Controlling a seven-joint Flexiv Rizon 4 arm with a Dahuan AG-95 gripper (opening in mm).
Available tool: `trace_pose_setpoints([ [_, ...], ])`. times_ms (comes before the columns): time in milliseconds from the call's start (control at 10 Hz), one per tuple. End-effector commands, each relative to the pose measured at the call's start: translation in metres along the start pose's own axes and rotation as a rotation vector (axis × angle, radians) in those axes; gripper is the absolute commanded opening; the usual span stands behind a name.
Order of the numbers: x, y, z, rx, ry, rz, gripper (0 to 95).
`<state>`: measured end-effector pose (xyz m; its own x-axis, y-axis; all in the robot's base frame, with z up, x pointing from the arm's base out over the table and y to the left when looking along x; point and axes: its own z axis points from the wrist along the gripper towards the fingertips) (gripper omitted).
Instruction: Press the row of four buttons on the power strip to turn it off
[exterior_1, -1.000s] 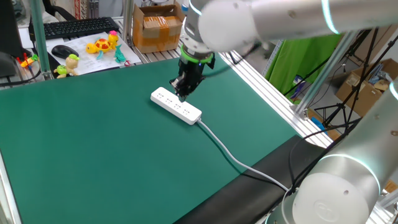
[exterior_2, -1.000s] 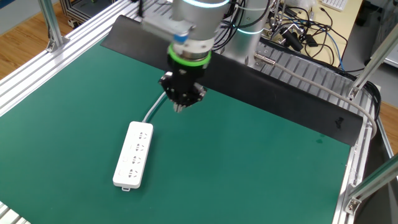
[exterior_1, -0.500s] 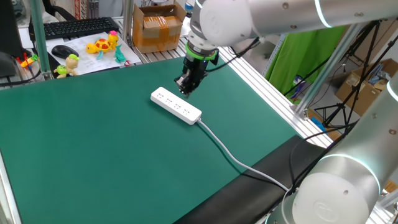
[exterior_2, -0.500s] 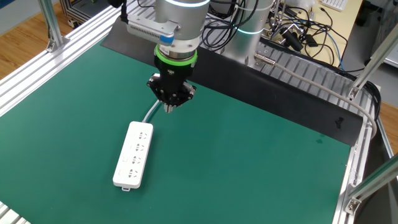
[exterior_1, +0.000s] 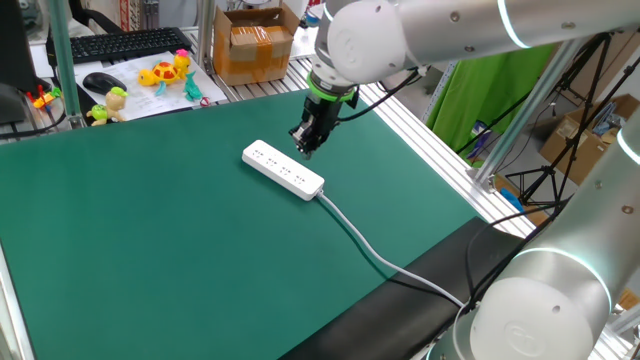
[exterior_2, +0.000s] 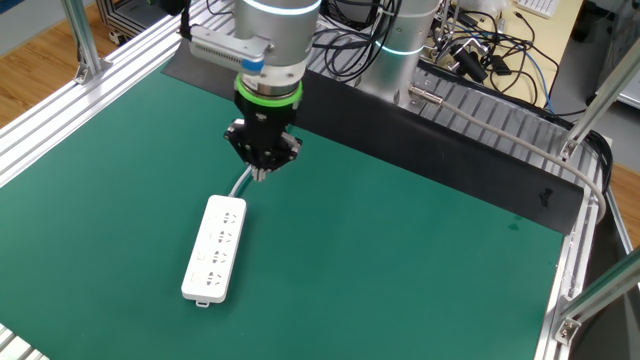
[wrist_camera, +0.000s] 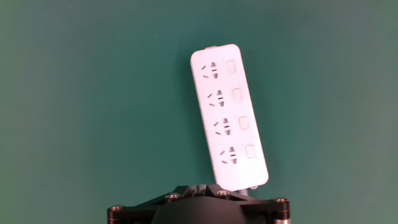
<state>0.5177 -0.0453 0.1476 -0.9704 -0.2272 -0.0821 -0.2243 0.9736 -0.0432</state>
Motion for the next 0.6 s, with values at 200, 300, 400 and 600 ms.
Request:
trace_pose_setpoints([
  [200,-0.006,-0.022,0.000,0.005,-0.009,0.027,0.0],
  [300,-0.010,-0.034,0.000,0.006,-0.007,0.038,0.0],
  [400,-0.012,-0.038,0.001,0.004,-0.007,0.046,0.0],
  [600,-0.014,-0.049,0.004,0.005,-0.010,0.063,0.0],
])
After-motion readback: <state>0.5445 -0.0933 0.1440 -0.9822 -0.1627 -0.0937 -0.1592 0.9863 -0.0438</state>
